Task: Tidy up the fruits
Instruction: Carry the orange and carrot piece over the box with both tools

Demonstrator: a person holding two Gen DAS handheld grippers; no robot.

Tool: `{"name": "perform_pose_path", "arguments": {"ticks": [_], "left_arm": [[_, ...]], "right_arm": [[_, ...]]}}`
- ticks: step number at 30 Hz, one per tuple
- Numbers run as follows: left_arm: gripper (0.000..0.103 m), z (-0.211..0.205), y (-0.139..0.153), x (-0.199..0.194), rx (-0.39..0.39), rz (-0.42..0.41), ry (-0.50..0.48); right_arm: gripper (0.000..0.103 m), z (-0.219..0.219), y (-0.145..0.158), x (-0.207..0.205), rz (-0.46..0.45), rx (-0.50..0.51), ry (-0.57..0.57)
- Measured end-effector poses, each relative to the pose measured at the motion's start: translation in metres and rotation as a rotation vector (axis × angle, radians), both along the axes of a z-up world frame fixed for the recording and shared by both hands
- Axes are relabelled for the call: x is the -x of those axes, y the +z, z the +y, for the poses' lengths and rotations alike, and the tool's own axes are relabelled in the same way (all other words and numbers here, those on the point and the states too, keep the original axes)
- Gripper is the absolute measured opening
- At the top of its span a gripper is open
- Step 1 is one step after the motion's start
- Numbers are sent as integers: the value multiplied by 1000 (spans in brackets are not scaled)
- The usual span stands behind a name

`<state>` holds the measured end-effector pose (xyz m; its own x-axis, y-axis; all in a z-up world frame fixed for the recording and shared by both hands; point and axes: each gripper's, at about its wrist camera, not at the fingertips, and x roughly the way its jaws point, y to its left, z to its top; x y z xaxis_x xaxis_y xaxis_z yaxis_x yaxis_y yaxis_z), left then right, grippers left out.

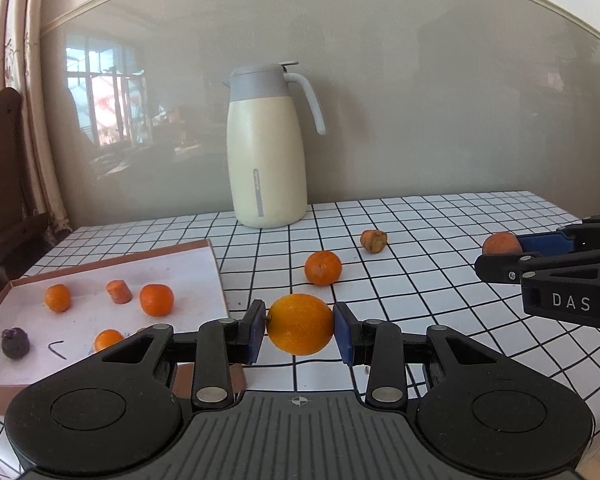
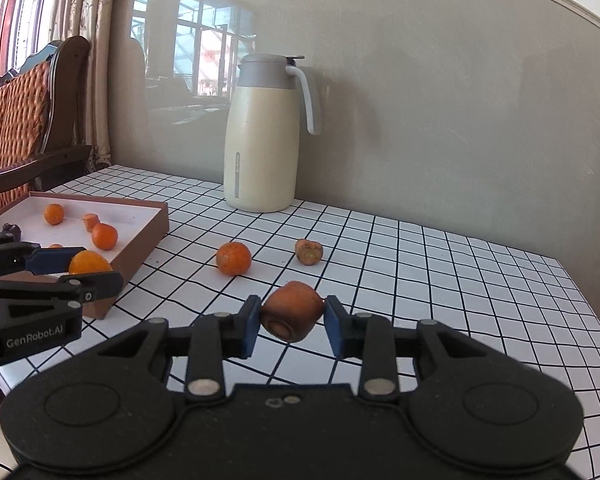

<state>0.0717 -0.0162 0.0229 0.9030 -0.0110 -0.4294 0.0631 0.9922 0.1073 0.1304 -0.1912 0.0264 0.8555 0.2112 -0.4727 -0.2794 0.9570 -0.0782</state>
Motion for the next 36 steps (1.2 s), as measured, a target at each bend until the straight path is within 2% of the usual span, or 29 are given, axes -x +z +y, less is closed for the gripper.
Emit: {"name": "perform_pose_path", "arguments": {"ticks": [9, 24, 36], "left_arm": [[37, 37, 4, 31, 2, -12, 72], [37, 101, 13, 76, -10, -50, 205], [37, 171, 25, 73, -14, -84, 344]], "right_arm": [[26, 32, 8, 24, -25, -8, 84], [26, 100, 10, 42, -45, -26, 247], [26, 149, 24, 24, -81, -31, 337]]}}
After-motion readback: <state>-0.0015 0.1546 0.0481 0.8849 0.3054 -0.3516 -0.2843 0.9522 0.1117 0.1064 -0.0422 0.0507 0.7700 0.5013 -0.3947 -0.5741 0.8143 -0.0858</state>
